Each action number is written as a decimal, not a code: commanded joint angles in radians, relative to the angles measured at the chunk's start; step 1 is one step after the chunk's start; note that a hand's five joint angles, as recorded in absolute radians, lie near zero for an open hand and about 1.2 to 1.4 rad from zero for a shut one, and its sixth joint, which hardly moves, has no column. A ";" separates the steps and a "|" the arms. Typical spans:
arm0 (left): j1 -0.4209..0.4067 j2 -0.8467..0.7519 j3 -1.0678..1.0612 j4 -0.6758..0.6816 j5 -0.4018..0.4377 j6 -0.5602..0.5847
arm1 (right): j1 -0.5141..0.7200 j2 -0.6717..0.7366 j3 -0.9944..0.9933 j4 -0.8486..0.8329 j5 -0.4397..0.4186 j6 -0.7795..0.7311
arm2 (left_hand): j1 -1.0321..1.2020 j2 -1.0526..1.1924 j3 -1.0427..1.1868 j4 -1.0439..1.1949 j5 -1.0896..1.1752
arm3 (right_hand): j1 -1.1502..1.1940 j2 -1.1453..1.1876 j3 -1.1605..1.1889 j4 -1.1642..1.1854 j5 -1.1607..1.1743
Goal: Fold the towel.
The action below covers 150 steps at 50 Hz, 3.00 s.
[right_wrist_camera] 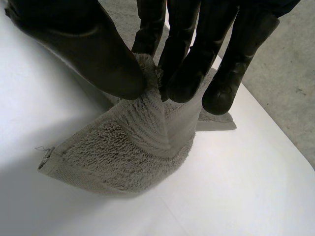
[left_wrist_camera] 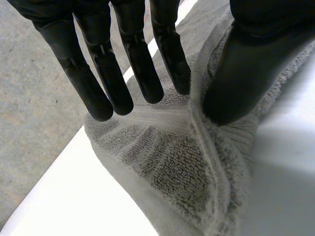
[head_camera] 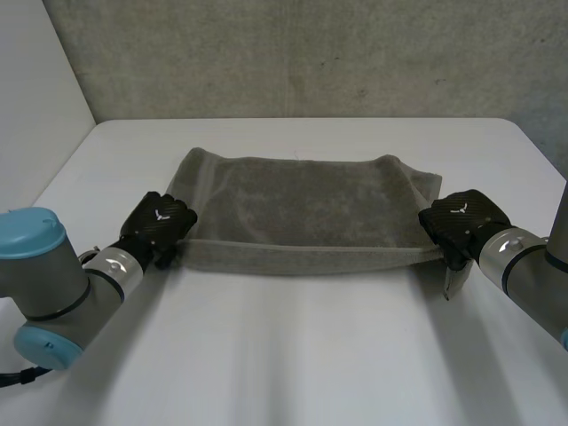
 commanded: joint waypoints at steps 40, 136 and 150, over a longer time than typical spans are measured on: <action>0.086 0.089 0.011 -0.017 0.000 -0.237 | -0.047 0.021 0.179 -0.113 0.002 0.117 | 0.292 0.292 0.294 0.296 0.290 | -0.524 -0.498 -0.536 -0.539 -0.533; 0.119 0.273 -0.078 -0.134 0.089 -0.235 | -0.227 -0.054 0.484 -0.352 -0.314 -0.088 | 0.292 0.292 0.294 0.296 0.290 | -0.774 -0.747 -0.786 -0.789 -0.782; 0.089 0.258 0.005 -0.208 0.089 -0.270 | -0.227 -0.028 0.495 -0.490 -0.300 -0.090 | 0.292 0.292 0.294 0.296 0.290 | -0.756 -0.730 -0.768 -0.771 -0.765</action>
